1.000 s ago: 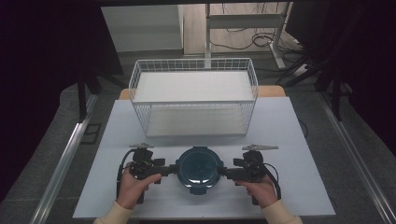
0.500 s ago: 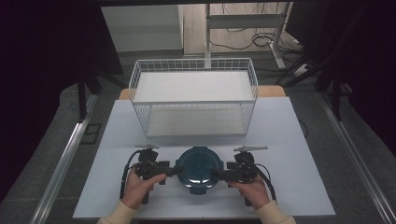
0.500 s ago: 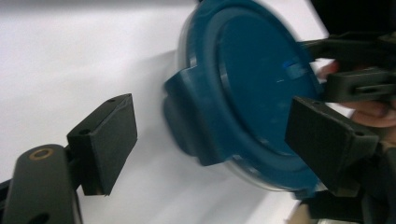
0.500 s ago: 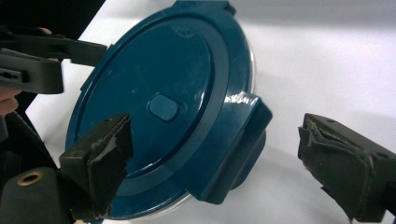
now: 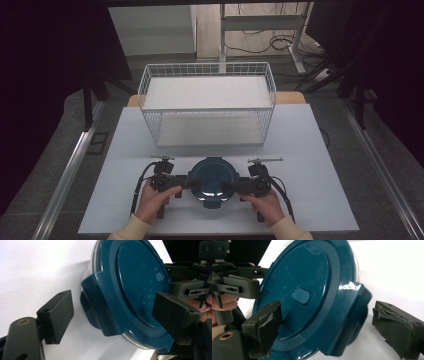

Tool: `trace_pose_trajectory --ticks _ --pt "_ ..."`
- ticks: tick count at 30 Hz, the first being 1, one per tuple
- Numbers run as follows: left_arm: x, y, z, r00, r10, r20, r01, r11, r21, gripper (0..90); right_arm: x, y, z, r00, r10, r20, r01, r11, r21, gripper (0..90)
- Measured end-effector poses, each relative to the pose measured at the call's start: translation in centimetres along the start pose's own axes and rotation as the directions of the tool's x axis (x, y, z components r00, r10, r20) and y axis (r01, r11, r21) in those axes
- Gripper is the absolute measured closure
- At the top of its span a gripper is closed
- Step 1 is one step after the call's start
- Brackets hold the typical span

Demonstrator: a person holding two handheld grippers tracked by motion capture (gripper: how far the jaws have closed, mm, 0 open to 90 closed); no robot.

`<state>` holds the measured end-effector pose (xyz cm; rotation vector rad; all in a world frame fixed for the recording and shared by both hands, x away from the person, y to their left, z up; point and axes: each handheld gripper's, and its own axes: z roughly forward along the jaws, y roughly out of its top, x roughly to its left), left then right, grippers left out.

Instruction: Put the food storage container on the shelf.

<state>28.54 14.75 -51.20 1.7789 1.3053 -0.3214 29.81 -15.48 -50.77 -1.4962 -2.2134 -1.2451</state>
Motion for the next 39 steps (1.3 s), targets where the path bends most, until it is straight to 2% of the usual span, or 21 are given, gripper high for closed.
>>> trace_pose_trajectory --ticks 3,9,13,14,15,16,22,25,27,30,35,39 --pt "-0.1 -0.1 0.4 0.9998 0.009 0.018 -0.009 0.9999 0.012 19.5 0.0 0.0 0.2 0.9998 0.016 -0.015 -0.016 1.0 0.004 9.6" --pt "-0.2 -0.1 0.7 0.9998 0.001 0.02 -0.002 0.9998 0.021 19.9 0.1 0.0 0.8 0.9976 0.051 -0.048 -0.05 0.999 0.015 12.6" --pt "0.0 -0.1 0.7 0.9995 -0.013 0.03 0.013 0.9997 0.021 20.3 0.2 0.0 0.7 0.9983 0.042 -0.039 -0.042 0.999 0.005 14.9" --pt "0.0 -0.2 0.9 0.9986 -0.034 0.04 0.033 0.9993 0.016 20.2 0.2 0.0 0.6 0.9985 0.041 -0.036 -0.041 0.999 0.003 16.5" --pt "0.0 -0.2 0.9 0.9986 -0.034 0.04 0.033 0.9993 0.016 20.3 0.1 0.1 0.4 0.9983 0.043 -0.038 -0.043 0.999 0.002 17.6" --pt "0.3 -0.3 1.0 0.9966 -0.056 0.06 0.055 0.9983 0.017 20.7 0.0 0.1 0.4 0.9978 0.052 -0.043 -0.052 0.999 -0.001 18.6" --pt "0.4 -0.3 0.6 0.9933 -0.093 0.069 0.092 0.9957 0.013 25.6 -0.4 0.2 0.0 0.9948 0.08 -0.063 -0.081 0.997 -0.007 24.9" --pt "0.2 -0.3 0.4 0.9946 -0.082 0.063 0.082 0.9966 0.012 27.2 -0.3 0.1 -0.2 0.9946 0.081 -0.064 -0.082 0.996 -0.018 27.2" --pt "-0.2 -0.5 0.1 0.9959 -0.07 0.057 0.07 0.9976 0.002 28.9 -0.2 0.0 -0.6 0.9963 0.052 -0.068 -0.054 0.998 -0.024 28.6" --pt "-0.4 -0.7 -0.2 0.9965 -0.058 0.061 0.059 0.9982 -0.013 32.2 -0.1 -0.3 -1.0 0.9964 0.043 -0.074 -0.046 0.998 -0.037 30.7" --pt "-0.8 -1.1 -0.6 0.9966 -0.041 0.072 0.044 0.9982 -0.04 36.7 -0.4 -0.9 -1.5 0.9928 0.067 -0.099 -0.073 0.995 -0.06 33.9" --pt "-1.0 -1.3 -0.8 0.997 -0.031 0.071 0.034 0.9985 -0.042 38.3 -0.3 -1.0 -1.8 0.9927 0.061 -0.105 -0.067 0.996 -0.061 35.0"
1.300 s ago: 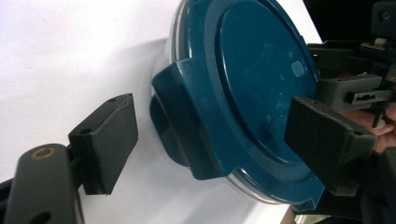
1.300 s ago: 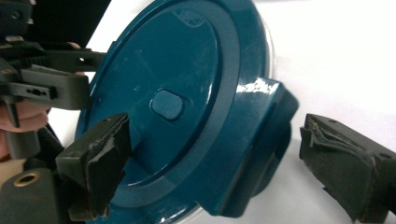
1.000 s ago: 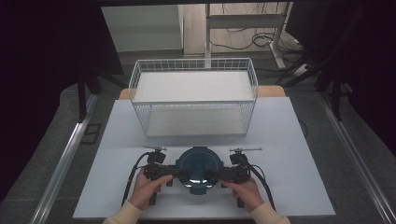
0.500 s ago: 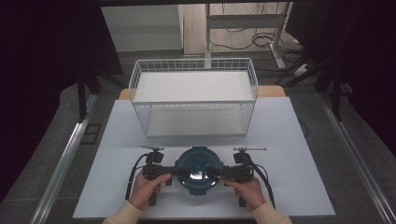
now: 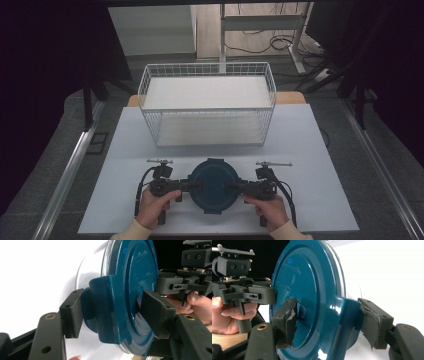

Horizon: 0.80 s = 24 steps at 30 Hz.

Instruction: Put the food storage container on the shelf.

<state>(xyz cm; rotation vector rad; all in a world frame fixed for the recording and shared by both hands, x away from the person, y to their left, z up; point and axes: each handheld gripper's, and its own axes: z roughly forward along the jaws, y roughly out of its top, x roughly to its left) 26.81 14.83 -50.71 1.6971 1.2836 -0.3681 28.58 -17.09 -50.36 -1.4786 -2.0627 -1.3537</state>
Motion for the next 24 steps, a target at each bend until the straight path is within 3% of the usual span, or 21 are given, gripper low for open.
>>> trace_pose_trajectory --ticks 5,24 --pt "-0.41 -0.14 -0.24 0.9997 0.02 -0.011 -0.02 0.9998 0.006 38.6 0.37 -0.17 -0.18 0.9998 -0.017 0.008 0.017 1.0 -0.016 36.3" --pt "-0.67 -0.13 -0.51 0.9993 0.031 -0.023 -0.031 0.9995 -0.01 39.8 0.8 0.02 -0.19 0.9988 -0.047 0.018 0.047 0.999 -0.017 36.5"
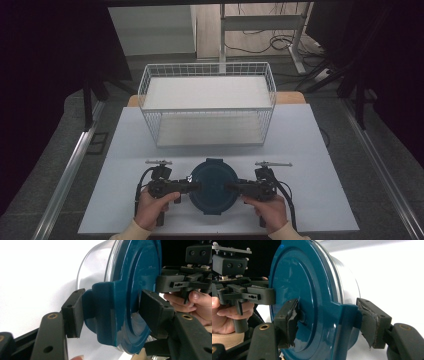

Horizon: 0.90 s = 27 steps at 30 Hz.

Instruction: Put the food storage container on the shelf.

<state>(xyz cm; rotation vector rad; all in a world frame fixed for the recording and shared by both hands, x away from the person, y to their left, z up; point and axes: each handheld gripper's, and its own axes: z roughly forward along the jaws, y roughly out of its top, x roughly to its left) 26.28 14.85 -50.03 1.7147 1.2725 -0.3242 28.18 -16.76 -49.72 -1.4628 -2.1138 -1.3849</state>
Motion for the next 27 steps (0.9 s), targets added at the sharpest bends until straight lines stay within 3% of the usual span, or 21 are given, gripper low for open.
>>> trace_pose_trajectory --ticks 10,21,27 --pt "-0.5 0.2 -0.3 0.9999 0.014 0.003 -0.014 0.9999 -0.009 39.9 0.7 0.3 -0.4 0.9992 -0.036 0.014 0.037 0.999 -0.014 36.8" --pt "-2.0 0.9 -1.5 0.997 0.078 0.0 -0.078 0.9961 -0.043 40.0 2.3 1.1 -1.7 0.9927 -0.118 0.026 0.119 0.991 -0.057 36.9" --pt "-2.4 1.1 -1.9 0.9959 0.09 0.007 -0.09 0.9943 -0.057 40.0 3.1 1.5 -2.2 0.9885 -0.146 0.036 0.149 0.986 -0.075 36.9"
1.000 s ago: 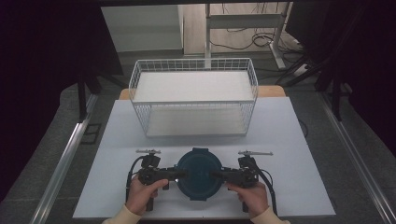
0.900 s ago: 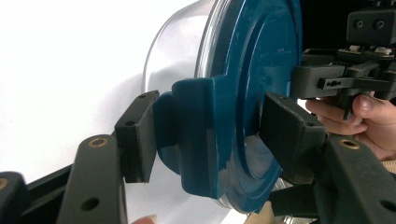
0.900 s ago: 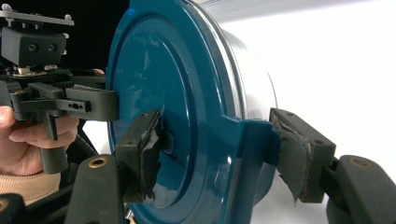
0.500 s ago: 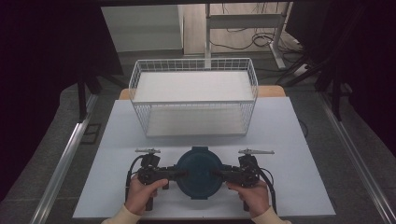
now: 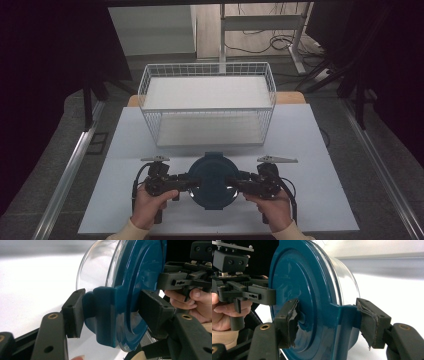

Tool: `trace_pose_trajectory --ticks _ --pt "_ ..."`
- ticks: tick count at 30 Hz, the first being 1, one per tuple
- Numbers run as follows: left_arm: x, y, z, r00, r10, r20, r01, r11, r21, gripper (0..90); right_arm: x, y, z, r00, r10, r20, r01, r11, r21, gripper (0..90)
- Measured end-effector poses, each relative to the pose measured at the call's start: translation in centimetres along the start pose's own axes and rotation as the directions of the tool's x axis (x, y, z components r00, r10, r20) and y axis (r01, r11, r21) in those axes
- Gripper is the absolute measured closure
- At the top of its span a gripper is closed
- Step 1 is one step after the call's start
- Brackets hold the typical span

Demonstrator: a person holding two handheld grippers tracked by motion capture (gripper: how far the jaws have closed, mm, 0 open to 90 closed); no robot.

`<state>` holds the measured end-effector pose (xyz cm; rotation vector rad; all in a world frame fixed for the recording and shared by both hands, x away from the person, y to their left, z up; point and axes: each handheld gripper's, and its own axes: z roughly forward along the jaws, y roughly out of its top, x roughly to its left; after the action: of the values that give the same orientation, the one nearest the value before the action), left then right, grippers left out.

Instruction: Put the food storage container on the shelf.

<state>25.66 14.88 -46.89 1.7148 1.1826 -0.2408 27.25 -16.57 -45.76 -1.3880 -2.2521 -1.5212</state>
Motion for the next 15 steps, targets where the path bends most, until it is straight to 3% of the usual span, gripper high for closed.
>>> trace_pose_trajectory --ticks 15 --pt "-1.0 1.2 -0.8 0.9987 0.049 -0.015 -0.049 0.9985 -0.022 40.1 0.6 1.1 -0.6 0.9995 -0.032 -0.005 0.031 0.999 -0.023 37.1"
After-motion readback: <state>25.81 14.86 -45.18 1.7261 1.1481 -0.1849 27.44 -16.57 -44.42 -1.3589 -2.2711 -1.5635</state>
